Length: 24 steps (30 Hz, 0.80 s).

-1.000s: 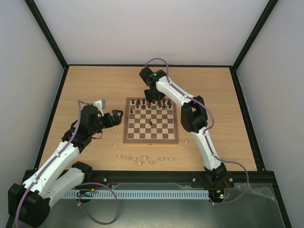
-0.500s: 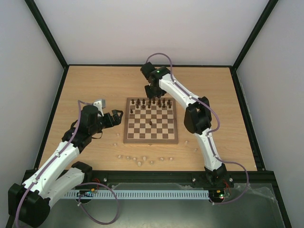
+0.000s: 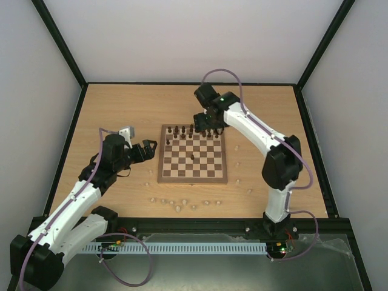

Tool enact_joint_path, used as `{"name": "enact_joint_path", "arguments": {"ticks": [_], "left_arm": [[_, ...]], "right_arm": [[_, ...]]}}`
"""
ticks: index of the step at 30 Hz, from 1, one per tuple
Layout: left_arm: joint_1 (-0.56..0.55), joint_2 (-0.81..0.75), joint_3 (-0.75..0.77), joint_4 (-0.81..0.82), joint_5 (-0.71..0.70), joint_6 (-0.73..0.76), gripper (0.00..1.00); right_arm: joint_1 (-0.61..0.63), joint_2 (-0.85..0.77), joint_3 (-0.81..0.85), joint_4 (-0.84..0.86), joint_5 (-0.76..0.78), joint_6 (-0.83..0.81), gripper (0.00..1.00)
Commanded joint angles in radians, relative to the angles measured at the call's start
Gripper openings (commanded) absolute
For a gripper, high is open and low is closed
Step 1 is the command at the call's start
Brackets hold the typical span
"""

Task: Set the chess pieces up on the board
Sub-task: Place the chess piece on the chessboard, then pick up the chess piece from the chessboard.

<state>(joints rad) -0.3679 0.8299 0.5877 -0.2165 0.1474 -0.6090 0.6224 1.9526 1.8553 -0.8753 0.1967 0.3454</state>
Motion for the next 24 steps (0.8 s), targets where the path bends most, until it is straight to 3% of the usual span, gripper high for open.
{"name": "enact_joint_path", "arguments": {"ticks": [1,6,12,19,24], "left_arm": [[0.003,-0.012,0.034,-0.004,0.011,0.004,0.99],[0.003,-0.012,0.036,-0.019,0.018,0.000,0.99],[0.002,-0.032,0.022,-0.036,0.022,-0.014,0.99],[0.002,-0.103,0.019,-0.093,0.033,-0.019,0.99],[0.003,-0.176,0.012,-0.132,0.024,-0.028,0.99]], "right_arm": [[0.008,-0.158,-0.230,0.093,0.008,0.024,0.97],[0.011,-0.311,-0.496,0.214,-0.031,0.055,0.99],[0.065,-0.418,-0.662,0.271,-0.052,0.078,1.00],[0.139,-0.412,-0.656,0.301,-0.079,0.082,0.83],[0.177,-0.317,-0.579,0.283,-0.071,0.072,0.68]]}}
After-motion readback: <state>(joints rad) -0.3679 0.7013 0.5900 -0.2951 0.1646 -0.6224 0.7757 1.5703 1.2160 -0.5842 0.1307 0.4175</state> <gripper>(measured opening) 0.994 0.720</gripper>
